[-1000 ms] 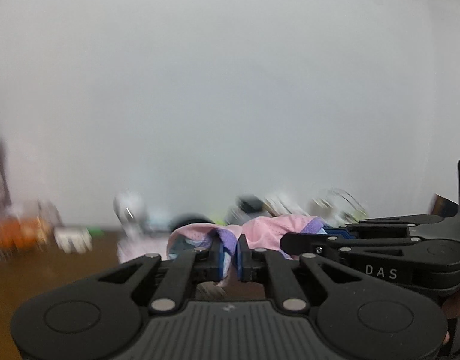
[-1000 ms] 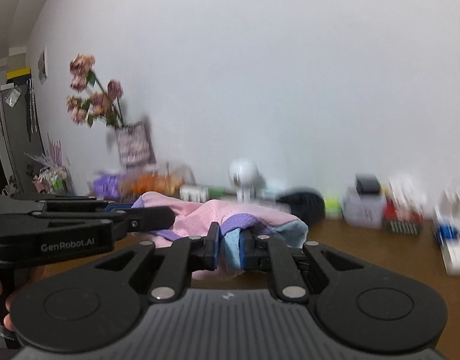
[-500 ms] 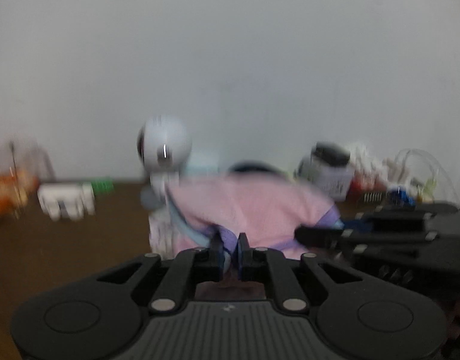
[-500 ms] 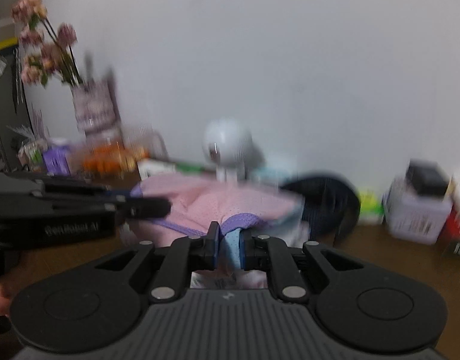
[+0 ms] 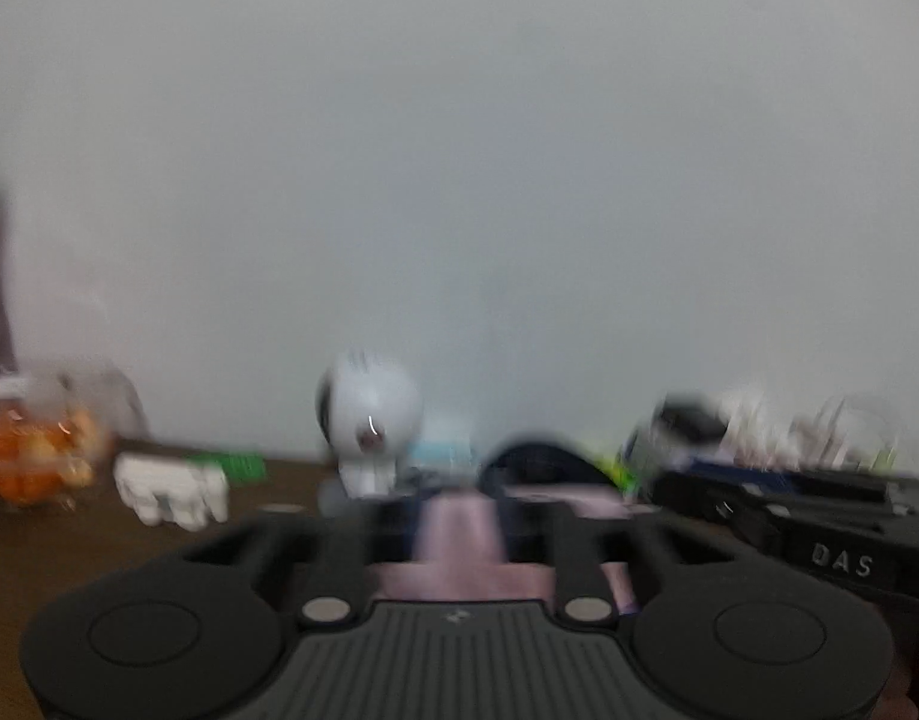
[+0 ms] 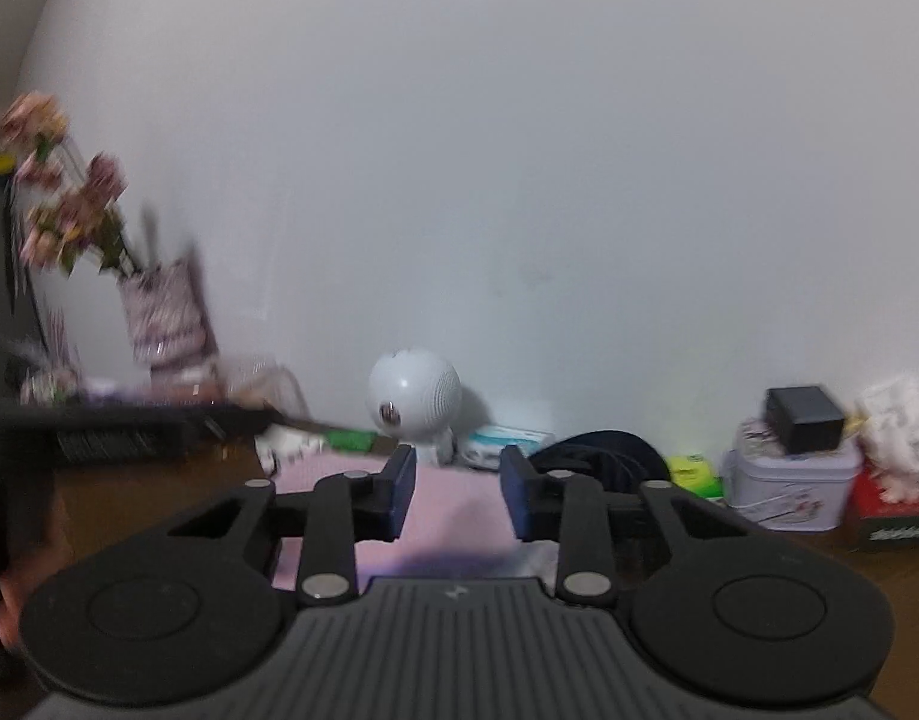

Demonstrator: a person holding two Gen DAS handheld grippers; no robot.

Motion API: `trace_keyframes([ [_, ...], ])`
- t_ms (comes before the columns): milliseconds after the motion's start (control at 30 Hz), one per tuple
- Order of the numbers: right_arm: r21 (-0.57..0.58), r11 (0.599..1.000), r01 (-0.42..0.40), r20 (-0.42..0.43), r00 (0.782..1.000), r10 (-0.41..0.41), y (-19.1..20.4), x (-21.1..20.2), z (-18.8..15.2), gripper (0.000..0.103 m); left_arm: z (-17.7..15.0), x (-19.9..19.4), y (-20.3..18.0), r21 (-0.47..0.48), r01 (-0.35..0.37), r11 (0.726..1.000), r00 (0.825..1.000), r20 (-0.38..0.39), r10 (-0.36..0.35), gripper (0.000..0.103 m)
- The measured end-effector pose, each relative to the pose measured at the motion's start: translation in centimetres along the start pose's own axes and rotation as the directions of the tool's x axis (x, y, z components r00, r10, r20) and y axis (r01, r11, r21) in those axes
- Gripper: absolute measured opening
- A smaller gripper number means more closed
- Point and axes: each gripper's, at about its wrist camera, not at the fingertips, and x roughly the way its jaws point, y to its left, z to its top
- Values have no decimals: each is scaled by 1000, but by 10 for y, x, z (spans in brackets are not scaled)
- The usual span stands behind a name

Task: Fold clothes
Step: 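Carry the bundle with both tools onto the stack of folded clothes, then open both tools to release the bundle on the stack and withdraw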

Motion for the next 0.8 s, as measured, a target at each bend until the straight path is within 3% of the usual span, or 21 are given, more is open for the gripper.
trace_keyframes([
  [100,-21,1000,12,-77,997,-14,6,20,-16,14,-23,23,-4,35,-5,999,996,-90,8,4],
  [233,-11,999,47,-140,989,-48,3,37,-48,12,-48,35,1,60,9,998,994,-106,-3,4],
  [367,4,998,60,-136,989,-59,3,39,-56,12,-50,34,-2,98,-11,995,994,-110,22,4],
  [467,-62,993,104,-108,988,-111,17,35,-66,12,-53,29,0,74,-9,997,996,-88,15,5],
  [533,-100,988,121,-91,987,-130,23,34,-66,14,-50,23,1,71,-35,997,995,-86,41,17],
  [567,-105,987,120,-95,987,-130,23,32,-62,14,-46,17,2,65,-68,996,994,-87,73,33],
  [600,-106,987,119,-102,986,-130,22,26,-55,17,-43,10,4,53,-105,993,991,-80,109,42],
  [633,-107,987,123,-100,986,-134,21,17,-48,26,-39,-1,6,43,-139,989,988,-68,142,53],
  [700,-106,985,137,-65,987,-144,21,-12,-36,42,-34,-26,11,8,-176,984,984,-39,176,53],
  [800,-103,986,133,-3,991,-134,22,-68,-27,47,-32,-79,15,-107,-171,979,985,-21,170,58],
])
